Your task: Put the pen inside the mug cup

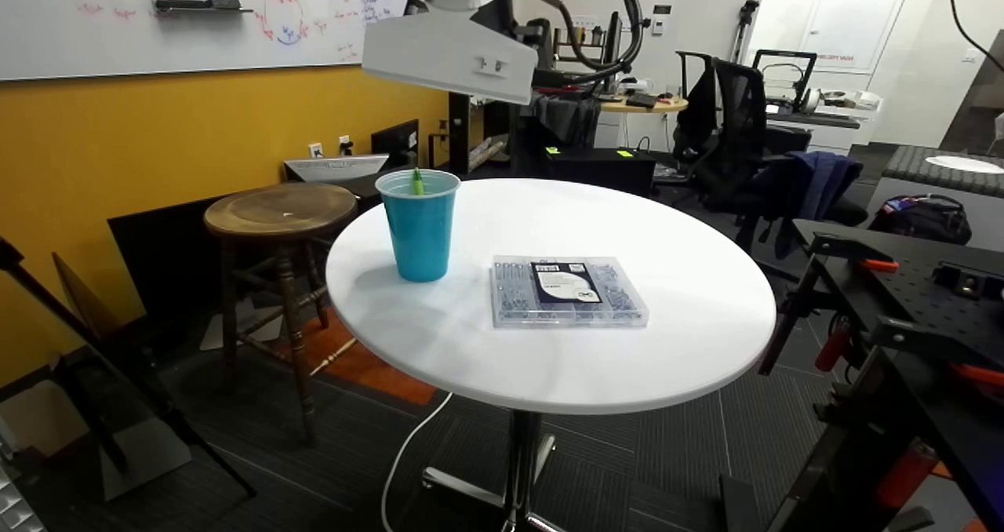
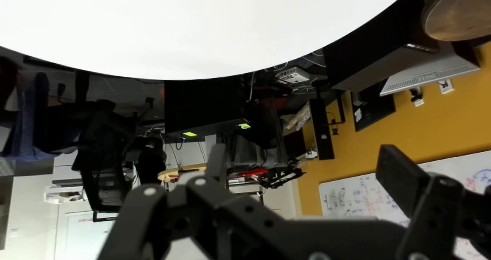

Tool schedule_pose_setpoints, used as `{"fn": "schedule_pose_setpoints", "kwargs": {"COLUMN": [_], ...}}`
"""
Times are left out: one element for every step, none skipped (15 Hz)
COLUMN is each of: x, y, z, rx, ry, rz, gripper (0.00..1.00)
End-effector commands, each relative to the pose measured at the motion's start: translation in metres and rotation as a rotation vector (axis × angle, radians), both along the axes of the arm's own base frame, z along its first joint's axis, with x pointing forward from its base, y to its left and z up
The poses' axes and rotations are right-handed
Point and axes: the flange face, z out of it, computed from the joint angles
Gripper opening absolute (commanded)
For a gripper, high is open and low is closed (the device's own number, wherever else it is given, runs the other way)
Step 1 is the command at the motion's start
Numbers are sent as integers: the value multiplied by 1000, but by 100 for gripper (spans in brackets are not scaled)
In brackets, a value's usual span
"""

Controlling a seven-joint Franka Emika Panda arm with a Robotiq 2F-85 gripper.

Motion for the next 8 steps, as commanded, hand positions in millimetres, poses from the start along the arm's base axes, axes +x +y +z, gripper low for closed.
{"fn": "schedule_pose_setpoints", "kwargs": {"x": [-21, -23, -25, -12, -13, -13, -13, -14], "y": [-13, -15, -16, -12, -12, -12, -12, -11], "z": [17, 19, 21, 12, 13, 12, 11, 10], "rx": [50, 52, 52, 16, 16, 16, 16, 15], "ry": [-56, -66, -76, -41, -42, -40, -38, -36], "rz": [-40, -44, -53, -40, -40, -39, -38, -38], "gripper": [100, 100, 100, 100, 100, 100, 100, 100]}}
